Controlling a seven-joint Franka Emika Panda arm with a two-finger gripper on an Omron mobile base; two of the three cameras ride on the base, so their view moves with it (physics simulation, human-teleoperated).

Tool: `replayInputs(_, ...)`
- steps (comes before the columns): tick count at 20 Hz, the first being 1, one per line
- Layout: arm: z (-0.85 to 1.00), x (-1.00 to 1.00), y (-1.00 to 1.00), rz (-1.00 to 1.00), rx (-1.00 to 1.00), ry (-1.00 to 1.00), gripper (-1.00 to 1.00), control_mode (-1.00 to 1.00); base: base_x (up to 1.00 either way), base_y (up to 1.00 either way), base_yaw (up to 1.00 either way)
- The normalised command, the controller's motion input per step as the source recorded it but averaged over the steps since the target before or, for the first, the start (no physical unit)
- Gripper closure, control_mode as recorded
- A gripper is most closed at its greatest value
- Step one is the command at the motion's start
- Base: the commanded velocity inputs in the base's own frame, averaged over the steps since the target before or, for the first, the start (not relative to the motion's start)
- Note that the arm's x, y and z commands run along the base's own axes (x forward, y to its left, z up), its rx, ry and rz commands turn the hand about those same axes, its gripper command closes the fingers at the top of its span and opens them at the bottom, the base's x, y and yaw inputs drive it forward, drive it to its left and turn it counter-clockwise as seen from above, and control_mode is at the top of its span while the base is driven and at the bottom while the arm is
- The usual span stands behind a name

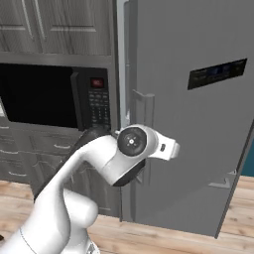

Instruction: Retrieve the tangerine and mango from the fridge and place them into the bowl on the dining table.

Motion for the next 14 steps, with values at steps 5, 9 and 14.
replayInputs(5, 0.29, -0.79, -0.80, -0.04, 0.03, 0.00, 1.00, -1.00, 0.00, 0.00, 0.00)
replayInputs(9, 0.56, -0.64, -0.06, -0.06, 0.00, 0.00, -1.00, -1.00, 0.00, 0.00, 0.00)
replayInputs(14, 0.55, -0.97, 0.22, -0.09, -0.06, -0.05, -1.00, -1.00, 0.00, 0.00, 0.00)
